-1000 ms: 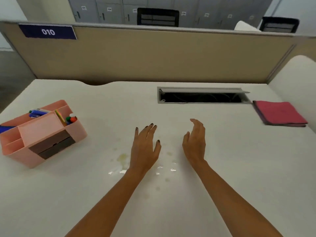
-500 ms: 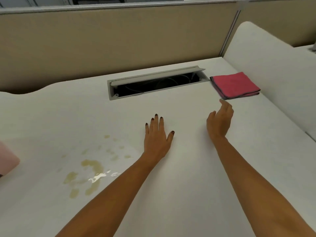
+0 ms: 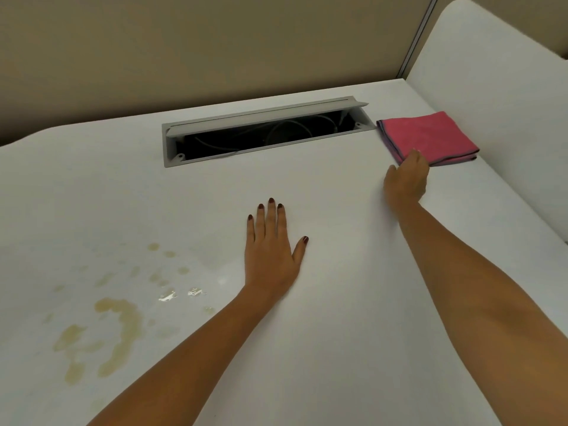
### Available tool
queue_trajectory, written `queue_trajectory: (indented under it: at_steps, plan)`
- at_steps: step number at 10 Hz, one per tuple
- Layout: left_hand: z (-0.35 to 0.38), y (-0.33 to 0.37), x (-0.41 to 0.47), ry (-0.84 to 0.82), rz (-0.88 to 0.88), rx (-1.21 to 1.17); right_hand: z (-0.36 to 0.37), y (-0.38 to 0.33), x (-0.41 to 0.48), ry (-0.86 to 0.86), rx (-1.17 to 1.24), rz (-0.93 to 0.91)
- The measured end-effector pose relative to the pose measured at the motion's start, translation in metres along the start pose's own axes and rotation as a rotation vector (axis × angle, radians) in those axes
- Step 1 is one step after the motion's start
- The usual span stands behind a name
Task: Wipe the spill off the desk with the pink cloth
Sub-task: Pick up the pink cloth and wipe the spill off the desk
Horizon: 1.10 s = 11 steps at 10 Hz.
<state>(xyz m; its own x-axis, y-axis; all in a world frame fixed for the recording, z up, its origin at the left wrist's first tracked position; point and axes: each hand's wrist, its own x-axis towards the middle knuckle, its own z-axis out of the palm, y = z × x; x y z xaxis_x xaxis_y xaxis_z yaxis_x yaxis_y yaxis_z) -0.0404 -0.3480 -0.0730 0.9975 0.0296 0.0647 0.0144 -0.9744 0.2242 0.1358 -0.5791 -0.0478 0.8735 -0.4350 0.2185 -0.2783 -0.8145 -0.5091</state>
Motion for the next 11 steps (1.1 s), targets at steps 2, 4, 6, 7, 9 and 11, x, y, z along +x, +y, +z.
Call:
queue_trajectory:
  at_steps: [2,4,6,7,9,11]
  plan:
    - [0.001,-0.001,0.001,0.008,-0.001,-0.011,0.008,0.000,0.013,0.079,-0.140,0.007]
    - [0.001,-0.002,0.001,-0.003,0.000,-0.006,0.008,-0.002,0.008,0.089,-0.208,-0.066]
    - [0.001,-0.002,0.001,0.003,0.002,-0.022,0.004,-0.011,-0.029,0.121,-0.173,-0.092]
    - [0.000,-0.002,0.001,0.008,-0.001,-0.038,0.000,-0.018,-0.061,0.059,-0.193,-0.105]
    - [-0.010,-0.005,0.001,-0.010,0.006,-0.162,-0.021,-0.047,-0.133,-0.134,-0.192,-0.191]
    - [-0.038,-0.017,-0.032,0.159,-0.059,-0.467,-0.038,-0.071,-0.194,-0.317,0.070,-0.169]
